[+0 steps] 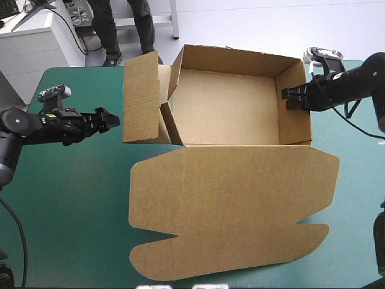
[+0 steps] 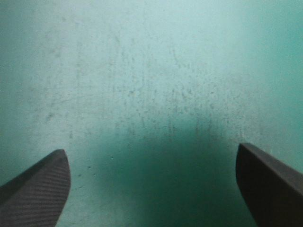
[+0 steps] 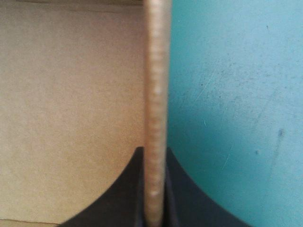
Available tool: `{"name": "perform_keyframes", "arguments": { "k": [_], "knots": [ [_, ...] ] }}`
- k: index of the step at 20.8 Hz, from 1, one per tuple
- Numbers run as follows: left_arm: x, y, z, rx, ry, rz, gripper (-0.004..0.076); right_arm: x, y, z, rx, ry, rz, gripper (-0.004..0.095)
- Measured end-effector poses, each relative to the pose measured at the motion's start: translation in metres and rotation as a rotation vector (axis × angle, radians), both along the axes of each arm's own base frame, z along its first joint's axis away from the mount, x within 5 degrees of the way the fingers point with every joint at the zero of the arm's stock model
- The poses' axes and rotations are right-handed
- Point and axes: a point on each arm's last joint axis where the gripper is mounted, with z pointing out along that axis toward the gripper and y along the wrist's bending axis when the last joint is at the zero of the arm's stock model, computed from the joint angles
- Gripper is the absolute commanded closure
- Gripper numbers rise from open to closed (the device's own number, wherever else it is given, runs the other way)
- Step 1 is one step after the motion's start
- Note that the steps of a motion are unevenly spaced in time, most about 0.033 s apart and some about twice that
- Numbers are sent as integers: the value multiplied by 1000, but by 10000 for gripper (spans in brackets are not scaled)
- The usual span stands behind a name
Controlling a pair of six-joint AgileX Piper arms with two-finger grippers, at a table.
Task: Fold the box
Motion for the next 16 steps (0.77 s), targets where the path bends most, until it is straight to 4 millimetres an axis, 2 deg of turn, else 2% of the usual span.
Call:
{"name": "perform_keyframes", "arguments": {
  "k": [3,9,16],
  "knots": [
    [1,-4,4,-64,-19,-9,51,2,2,-2,15,6,9,925],
    [-3,-15,9,-136,-42,-128,51,30,41,-38,33,73,97,925],
    [-8,-19,8,-149,-23,-197,51,54,67,-72,32,110,122,925]
  ]
}}
